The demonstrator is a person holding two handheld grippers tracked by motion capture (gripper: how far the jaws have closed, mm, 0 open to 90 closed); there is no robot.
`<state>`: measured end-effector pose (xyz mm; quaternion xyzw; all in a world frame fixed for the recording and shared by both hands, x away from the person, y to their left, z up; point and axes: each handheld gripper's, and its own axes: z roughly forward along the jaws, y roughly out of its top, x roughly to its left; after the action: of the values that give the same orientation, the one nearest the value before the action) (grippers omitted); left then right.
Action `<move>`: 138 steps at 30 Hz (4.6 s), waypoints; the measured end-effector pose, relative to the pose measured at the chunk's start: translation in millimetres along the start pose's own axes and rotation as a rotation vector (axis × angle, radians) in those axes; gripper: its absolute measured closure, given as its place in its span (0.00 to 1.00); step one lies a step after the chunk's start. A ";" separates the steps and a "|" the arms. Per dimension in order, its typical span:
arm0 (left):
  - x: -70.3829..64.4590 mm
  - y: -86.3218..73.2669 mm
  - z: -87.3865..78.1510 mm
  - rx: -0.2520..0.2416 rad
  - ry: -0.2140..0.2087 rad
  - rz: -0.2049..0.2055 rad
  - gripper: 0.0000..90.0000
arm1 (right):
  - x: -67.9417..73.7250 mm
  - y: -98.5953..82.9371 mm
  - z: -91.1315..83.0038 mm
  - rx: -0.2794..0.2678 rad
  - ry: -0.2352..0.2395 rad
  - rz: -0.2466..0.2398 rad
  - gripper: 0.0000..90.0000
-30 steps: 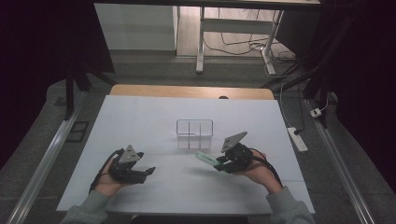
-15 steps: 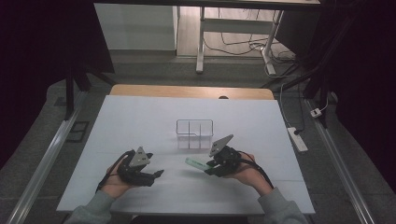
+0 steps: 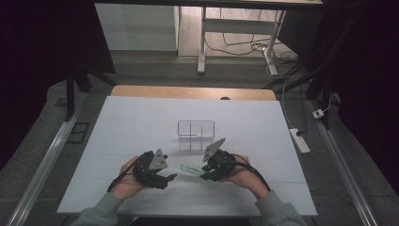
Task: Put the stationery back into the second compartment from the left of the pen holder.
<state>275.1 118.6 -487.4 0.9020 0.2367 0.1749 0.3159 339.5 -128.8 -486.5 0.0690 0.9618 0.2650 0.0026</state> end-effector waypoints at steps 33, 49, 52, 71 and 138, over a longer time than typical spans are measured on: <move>-15.4 27.3 42.7 0.124 -0.186 0.183 0.53 | 10.5 10.9 14.4 0.057 0.035 -0.148 0.74; -21.4 25.3 43.6 0.120 -0.242 0.242 0.72 | 12.2 9.5 8.4 0.036 0.047 -0.180 0.69; -19.7 24.2 42.5 0.108 -0.236 0.232 0.72 | 10.5 9.1 5.6 0.015 0.028 -0.168 0.65; 6.5 6.8 23.3 -0.022 -0.122 0.062 0.72 | -10.7 -15.0 -46.1 -0.350 -0.220 0.162 0.43; -18.8 14.8 40.9 -0.135 0.072 0.008 0.71 | -6.0 -14.9 -15.3 -0.597 -0.140 0.367 0.59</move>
<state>283.2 78.4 -511.1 0.8726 0.2322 0.2242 0.3665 342.8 -150.1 -481.1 0.2550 0.8110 0.5249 0.0410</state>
